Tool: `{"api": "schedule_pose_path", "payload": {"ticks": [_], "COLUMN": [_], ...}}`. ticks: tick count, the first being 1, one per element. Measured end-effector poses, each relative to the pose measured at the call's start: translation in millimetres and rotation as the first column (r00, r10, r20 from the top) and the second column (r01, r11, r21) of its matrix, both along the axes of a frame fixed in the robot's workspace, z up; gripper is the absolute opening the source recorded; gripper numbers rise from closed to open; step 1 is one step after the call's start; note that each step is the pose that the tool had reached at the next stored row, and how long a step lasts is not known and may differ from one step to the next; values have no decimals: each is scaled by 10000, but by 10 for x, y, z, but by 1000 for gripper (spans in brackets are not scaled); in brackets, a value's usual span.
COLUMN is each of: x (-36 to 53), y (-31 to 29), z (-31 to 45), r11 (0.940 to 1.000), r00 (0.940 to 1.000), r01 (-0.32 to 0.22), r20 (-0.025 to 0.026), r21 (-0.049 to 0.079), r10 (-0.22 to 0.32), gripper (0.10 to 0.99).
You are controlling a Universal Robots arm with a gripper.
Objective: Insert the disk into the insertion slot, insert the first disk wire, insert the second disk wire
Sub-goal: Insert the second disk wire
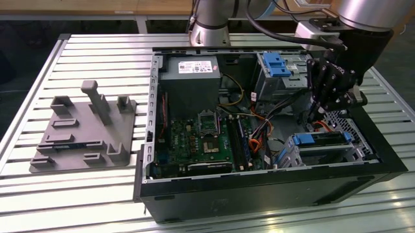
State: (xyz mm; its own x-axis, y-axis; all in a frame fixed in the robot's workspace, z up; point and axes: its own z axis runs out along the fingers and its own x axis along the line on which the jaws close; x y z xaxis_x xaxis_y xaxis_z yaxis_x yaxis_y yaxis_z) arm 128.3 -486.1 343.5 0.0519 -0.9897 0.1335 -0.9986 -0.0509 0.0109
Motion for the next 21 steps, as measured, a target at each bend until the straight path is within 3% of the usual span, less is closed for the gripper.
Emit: {"api": "schedule_pose_path", "payload": {"ticks": [7,9,10,13,14,16,21], "x": [44,62,69,110,134,162,164], "y": [-10,-9,-9,-10,-11,-10,-23], "z": [-1,-1,-1,-1,-1,-2,-2], "r11": [10000,10000,10000,10000,10000,10000,9999], "r00": [10000,10000,9999,9988,9984,9982,9982], "r01": [61,71,76,80,81,79,80], "r20": [-7,-54,-108,-477,-556,-588,-591], "r21": [55,55,54,52,51,51,79], "r10": [-61,-71,-75,-77,-78,-76,-75], "gripper": [145,145,145,145,145,145,145]}}
